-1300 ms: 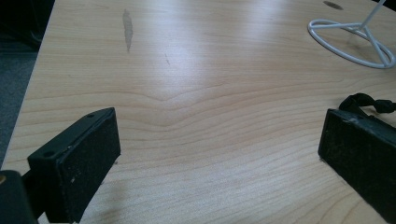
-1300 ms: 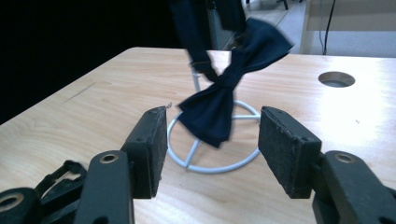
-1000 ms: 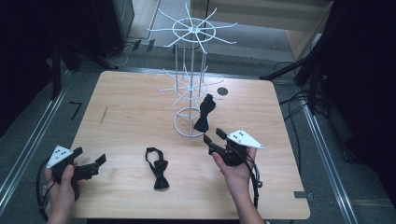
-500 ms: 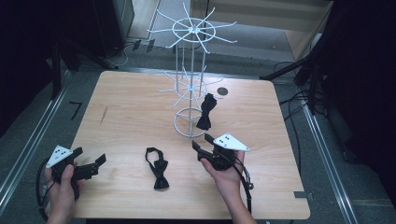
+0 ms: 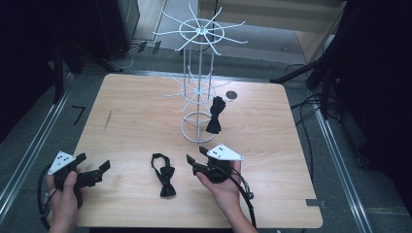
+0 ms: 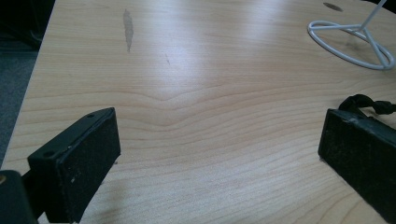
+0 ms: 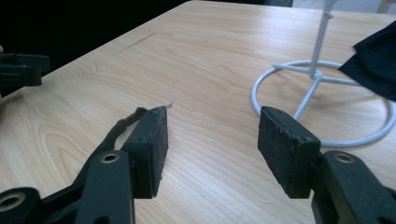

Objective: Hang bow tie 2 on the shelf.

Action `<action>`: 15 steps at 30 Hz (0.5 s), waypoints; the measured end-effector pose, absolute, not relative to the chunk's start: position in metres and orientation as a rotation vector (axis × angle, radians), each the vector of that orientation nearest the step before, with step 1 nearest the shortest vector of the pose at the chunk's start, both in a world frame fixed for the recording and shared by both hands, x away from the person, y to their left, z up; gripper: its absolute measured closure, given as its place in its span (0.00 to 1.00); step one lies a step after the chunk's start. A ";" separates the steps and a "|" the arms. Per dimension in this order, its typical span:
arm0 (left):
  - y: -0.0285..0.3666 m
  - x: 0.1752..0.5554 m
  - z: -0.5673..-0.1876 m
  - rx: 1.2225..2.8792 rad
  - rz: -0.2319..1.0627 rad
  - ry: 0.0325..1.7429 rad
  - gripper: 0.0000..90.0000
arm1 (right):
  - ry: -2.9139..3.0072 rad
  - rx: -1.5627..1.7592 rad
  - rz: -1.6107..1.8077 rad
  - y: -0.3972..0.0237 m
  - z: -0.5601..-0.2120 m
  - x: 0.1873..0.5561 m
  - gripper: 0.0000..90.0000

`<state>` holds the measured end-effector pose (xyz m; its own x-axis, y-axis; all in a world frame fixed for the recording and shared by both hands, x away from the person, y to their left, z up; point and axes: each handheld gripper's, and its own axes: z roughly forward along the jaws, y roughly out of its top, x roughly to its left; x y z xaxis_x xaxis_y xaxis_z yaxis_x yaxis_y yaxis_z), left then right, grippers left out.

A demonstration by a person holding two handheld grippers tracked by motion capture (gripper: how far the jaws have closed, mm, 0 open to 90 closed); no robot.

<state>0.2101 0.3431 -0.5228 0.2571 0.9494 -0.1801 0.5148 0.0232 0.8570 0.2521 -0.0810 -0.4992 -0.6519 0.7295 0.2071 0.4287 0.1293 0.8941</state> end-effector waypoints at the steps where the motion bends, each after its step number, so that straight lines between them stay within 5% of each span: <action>1: 0.343 0.210 -0.523 1.623 0.603 1.383 0.00 | 2.137 1.130 1.530 -0.079 -0.500 0.252 0.49; 15: 0.343 0.210 -0.523 1.625 0.602 1.384 0.00 | 2.233 1.092 1.526 -0.051 -0.513 0.245 0.49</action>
